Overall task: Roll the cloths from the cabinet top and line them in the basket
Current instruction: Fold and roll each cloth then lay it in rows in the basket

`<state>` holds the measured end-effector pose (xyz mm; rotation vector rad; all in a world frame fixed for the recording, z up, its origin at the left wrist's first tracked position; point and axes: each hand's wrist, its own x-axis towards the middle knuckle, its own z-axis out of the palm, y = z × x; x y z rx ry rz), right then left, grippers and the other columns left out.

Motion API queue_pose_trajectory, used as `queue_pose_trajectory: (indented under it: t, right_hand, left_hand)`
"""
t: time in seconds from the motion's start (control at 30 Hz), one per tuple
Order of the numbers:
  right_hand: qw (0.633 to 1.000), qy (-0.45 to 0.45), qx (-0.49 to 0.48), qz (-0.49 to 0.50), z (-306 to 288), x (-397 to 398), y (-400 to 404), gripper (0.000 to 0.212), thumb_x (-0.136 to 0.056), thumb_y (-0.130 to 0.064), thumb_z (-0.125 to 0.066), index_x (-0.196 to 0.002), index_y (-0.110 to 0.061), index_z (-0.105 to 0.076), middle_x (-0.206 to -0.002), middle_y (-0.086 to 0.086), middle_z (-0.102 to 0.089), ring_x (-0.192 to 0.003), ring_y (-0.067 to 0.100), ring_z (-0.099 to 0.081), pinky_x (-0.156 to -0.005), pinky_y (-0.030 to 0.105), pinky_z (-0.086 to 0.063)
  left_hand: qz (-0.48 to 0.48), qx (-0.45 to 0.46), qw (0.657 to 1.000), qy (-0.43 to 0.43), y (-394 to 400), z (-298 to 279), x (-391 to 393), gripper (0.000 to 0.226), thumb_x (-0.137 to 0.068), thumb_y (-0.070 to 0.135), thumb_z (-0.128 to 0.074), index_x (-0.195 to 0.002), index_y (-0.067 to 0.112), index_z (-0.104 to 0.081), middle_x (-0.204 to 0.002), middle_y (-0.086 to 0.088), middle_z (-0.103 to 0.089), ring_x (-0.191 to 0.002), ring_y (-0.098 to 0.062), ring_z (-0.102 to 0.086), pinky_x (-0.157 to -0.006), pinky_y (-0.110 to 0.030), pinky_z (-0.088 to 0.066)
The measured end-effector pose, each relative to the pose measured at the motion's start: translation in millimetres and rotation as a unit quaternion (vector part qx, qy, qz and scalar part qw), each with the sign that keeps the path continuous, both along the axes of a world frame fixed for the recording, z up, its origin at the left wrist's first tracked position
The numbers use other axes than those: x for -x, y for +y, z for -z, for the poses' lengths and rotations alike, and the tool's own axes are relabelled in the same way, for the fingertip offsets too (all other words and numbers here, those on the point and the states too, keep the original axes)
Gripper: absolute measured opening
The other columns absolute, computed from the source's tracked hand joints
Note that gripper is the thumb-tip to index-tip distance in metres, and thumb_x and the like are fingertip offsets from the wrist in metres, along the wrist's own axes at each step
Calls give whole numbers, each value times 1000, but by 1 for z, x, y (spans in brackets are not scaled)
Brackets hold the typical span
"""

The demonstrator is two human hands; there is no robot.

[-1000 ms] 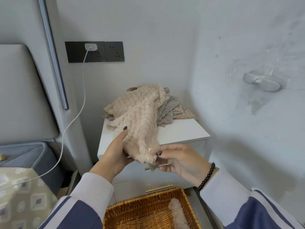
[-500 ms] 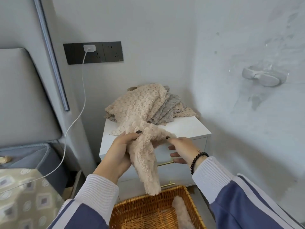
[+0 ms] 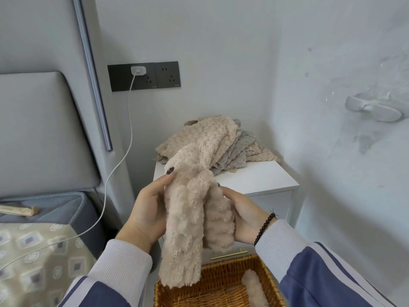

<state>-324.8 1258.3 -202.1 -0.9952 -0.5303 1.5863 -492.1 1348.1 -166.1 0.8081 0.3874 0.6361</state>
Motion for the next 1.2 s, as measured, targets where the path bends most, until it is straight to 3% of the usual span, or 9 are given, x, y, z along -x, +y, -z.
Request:
queue_pose_trajectory:
  t: [0.17,0.27,0.37,0.53,0.67,0.8,0.9,1.1,1.2]
  right_hand:
    - [996,-88,-14,-1,-10,-2,-13,47,-63,-10,-80,-107,2,-68,-110,18,-69,-97,28,-67,-89,36,-54]
    - [978,-193,-1,83,-18,-10,-23,37,-68,9,-76,-102,-1,-66,-102,18,-71,-92,29,-68,-87,42,-55]
    - [971,-203,-10,129,-26,-22,-36,27,-77,16,-64,-95,-4,-66,-97,20,-70,-83,29,-68,-83,43,-53]
    - [969,-172,-14,178,-32,-45,-48,27,-79,19,-58,-90,-6,-60,-84,19,-69,-70,25,-68,-71,38,-57]
    - [962,-195,17,189,-29,-57,-53,39,-74,25,-61,-101,-4,-59,-83,19,-66,-66,24,-67,-65,37,-58]
    - [934,-265,45,235,-24,-62,-52,44,-70,28,-62,-106,1,-61,-93,18,-60,-72,21,-63,-54,25,-56]
    - [937,-220,44,269,-23,-65,-46,38,-71,25,-63,-100,0,-61,-100,24,-63,-77,26,-62,-67,31,-54]
    - [926,-199,71,314,-17,-74,-29,53,-67,19,-72,-116,8,-54,-110,25,-62,-86,25,-63,-68,28,-53]
    - [910,-299,112,266,-15,-82,-21,66,-53,12,-83,-113,14,-56,-111,27,-64,-90,30,-67,-73,36,-58]
  left_hand:
    - [-10,5,999,32,-3,0,-1,67,-71,29,-74,-128,-1,-58,-129,-22,-60,-119,-37,-58,-102,-51,-43]
    - [-16,-19,997,70,-7,2,-3,50,-82,33,-61,-123,4,-62,-121,-19,-66,-112,-34,-63,-99,-48,-45]
    - [-32,-46,990,133,-7,3,-5,42,-80,28,-61,-114,4,-66,-110,-17,-71,-96,-28,-70,-86,-43,-55]
    - [-44,-107,975,188,-1,12,-9,62,-64,5,-79,-122,3,-57,-110,-16,-71,-94,-29,-70,-73,-36,-60]
    - [-37,-171,956,237,-5,14,-8,66,-54,13,-82,-115,7,-57,-105,-10,-73,-94,-25,-71,-87,-43,-55]
    - [-45,-209,934,286,-3,21,-7,36,-79,14,-76,-112,8,-62,-101,-8,-74,-92,-25,-72,-80,-37,-56]
    - [-87,-215,917,325,3,26,-8,16,-97,17,-55,-104,9,-65,-97,-11,-74,-86,-25,-72,-75,-35,-56]
    - [-124,-265,890,350,19,30,-11,13,-93,11,-60,-100,3,-66,-100,-23,-70,-93,-35,-67,-88,-49,-51]
    - [-168,-313,862,363,31,31,-13,4,-87,6,-66,-90,5,-69,-97,-24,-69,-89,-36,-65,-88,-50,-52]
